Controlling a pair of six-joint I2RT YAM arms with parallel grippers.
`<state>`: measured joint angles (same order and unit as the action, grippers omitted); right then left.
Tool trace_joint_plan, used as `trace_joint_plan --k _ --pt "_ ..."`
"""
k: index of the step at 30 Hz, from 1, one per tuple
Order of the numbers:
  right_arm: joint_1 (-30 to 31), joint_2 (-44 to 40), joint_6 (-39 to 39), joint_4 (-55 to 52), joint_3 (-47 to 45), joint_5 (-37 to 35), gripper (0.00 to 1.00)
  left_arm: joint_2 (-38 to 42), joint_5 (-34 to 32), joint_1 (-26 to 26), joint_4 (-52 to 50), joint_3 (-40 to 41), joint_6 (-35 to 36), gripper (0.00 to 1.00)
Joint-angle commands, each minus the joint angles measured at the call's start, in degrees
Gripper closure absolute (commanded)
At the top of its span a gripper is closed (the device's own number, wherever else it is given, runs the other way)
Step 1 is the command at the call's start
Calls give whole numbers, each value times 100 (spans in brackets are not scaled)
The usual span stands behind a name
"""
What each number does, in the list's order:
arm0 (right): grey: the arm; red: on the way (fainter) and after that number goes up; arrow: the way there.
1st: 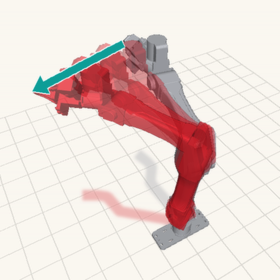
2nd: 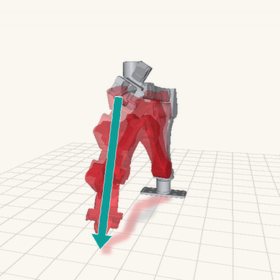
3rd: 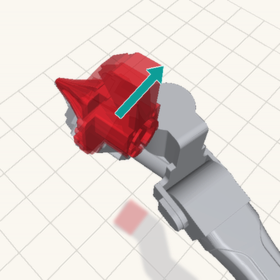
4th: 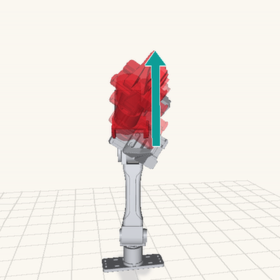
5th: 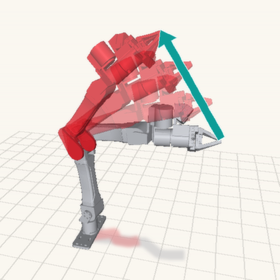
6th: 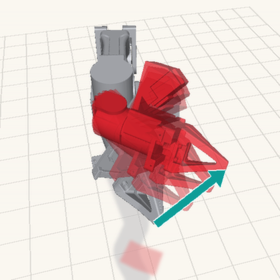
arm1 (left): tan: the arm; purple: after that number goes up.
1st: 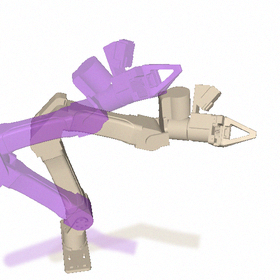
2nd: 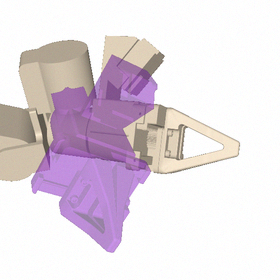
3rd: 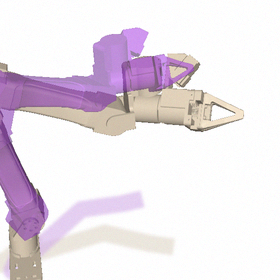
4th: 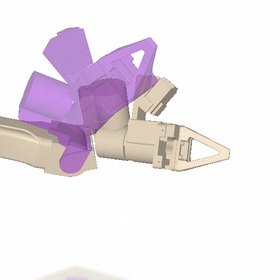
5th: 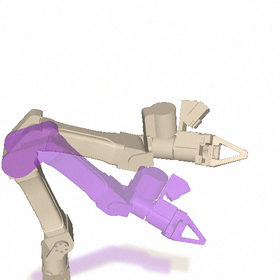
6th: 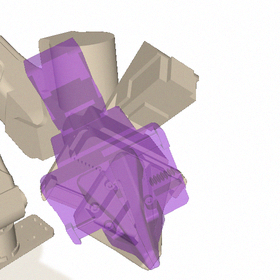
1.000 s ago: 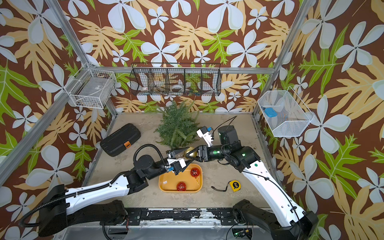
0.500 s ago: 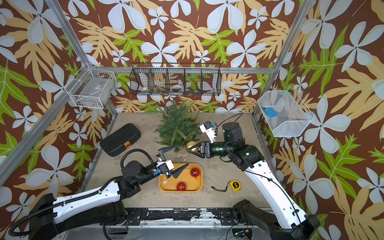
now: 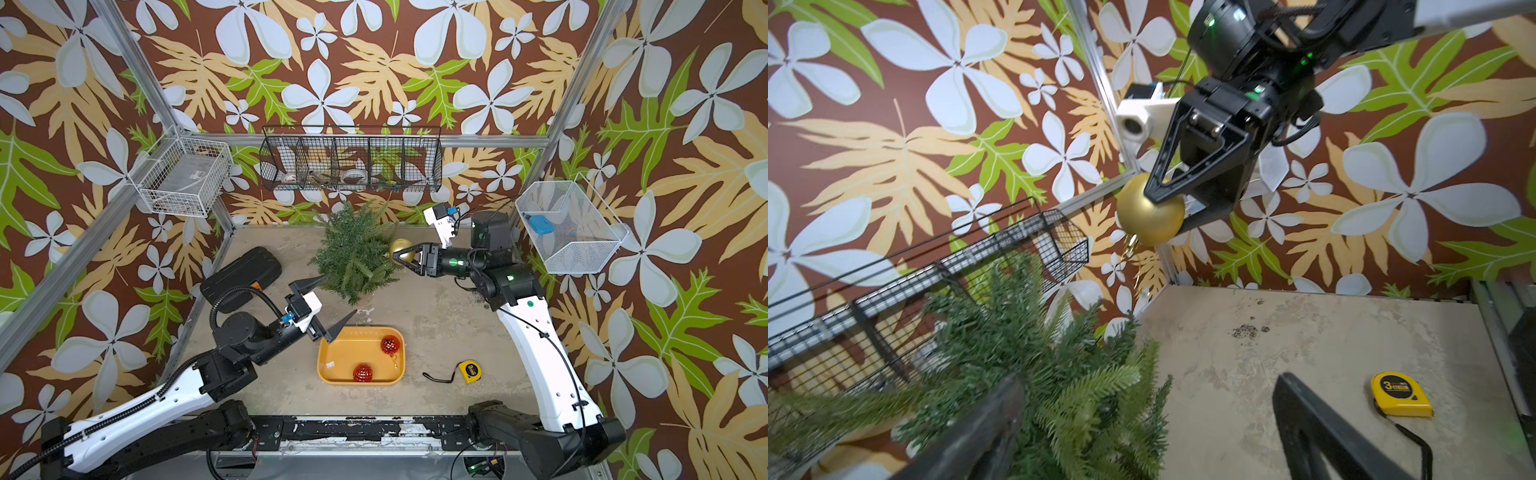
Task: Decorate the small christmas tree with ornaments
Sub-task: Hang an ornament on the christmas tree.
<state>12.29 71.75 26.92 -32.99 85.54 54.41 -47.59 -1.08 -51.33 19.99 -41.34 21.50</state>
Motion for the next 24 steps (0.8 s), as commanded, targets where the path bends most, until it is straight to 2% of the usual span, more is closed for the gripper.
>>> trace_joint_plan --k 1,7,13,18,24 --pt "-67 236 -187 27 357 -41 50 9 260 318 -529 -225 -322 6" --pt "-71 962 -58 -23 1224 64 51 43 320 697 -648 -332 -69 5" --pt "-95 1531 -50 102 1863 -151 52 237 238 1345 73 250 -96 5" --pt "-190 2046 -205 -137 2580 -339 52 373 89 1389 768 876 -52 6" --pt "-197 2341 -231 -96 2764 -378 53 671 165 1389 1097 1188 -338 11"
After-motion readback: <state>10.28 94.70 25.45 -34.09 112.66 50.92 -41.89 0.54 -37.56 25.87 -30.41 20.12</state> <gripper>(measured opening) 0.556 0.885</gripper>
